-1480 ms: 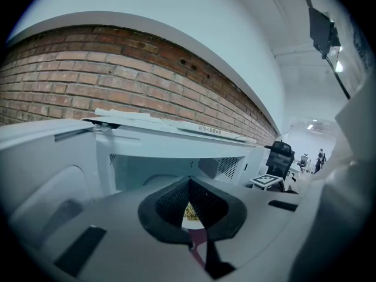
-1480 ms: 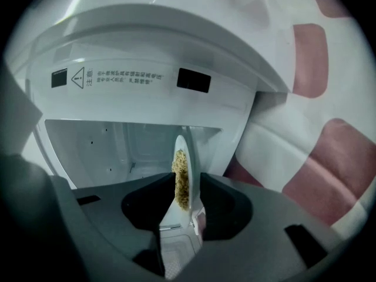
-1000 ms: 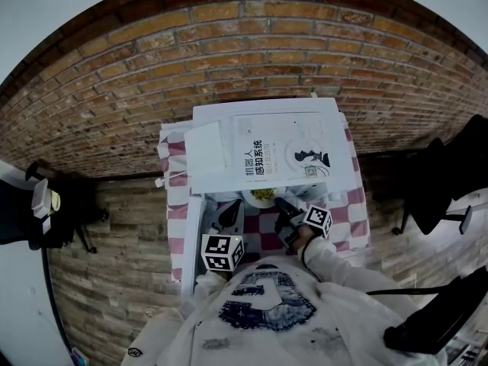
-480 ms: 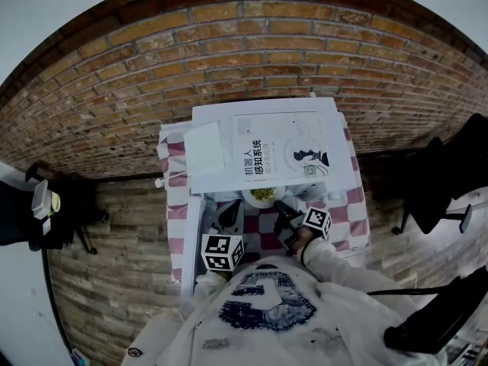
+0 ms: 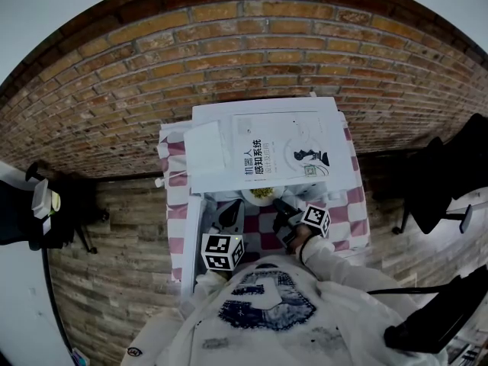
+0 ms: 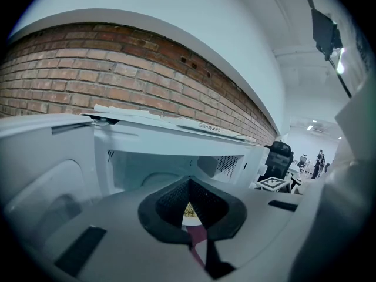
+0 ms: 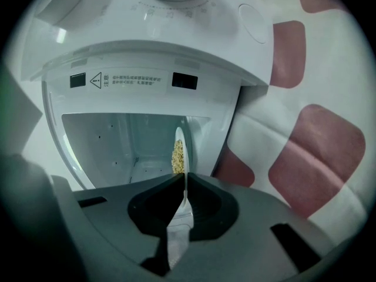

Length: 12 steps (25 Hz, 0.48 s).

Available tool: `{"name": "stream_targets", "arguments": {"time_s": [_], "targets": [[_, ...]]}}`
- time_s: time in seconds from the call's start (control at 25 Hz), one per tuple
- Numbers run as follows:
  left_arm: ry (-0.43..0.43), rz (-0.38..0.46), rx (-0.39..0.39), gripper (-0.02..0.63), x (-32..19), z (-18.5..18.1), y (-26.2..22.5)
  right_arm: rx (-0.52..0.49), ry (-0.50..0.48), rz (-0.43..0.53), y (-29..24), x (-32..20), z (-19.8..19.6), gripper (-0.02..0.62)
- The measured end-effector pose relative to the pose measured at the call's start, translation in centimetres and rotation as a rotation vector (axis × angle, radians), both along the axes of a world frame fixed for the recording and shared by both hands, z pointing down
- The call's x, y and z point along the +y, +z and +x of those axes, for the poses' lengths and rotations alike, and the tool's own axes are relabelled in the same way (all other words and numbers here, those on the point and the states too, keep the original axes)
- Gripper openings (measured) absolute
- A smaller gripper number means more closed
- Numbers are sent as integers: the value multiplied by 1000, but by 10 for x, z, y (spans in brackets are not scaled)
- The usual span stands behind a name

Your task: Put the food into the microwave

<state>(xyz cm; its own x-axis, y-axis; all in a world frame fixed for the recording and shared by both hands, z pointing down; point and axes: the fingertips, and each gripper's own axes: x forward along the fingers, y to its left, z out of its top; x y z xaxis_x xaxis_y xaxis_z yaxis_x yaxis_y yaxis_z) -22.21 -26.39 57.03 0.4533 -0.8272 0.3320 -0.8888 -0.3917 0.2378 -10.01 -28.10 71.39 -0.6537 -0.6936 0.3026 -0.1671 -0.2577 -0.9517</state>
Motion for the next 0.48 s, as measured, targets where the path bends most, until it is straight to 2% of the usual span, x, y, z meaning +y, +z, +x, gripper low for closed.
{"name": "stream_targets", "arguments": {"time_s": [0.48], "targets": [[-2, -3, 0, 8, -2, -1, 0, 19, 20, -21, 4, -20, -7, 28]]}}
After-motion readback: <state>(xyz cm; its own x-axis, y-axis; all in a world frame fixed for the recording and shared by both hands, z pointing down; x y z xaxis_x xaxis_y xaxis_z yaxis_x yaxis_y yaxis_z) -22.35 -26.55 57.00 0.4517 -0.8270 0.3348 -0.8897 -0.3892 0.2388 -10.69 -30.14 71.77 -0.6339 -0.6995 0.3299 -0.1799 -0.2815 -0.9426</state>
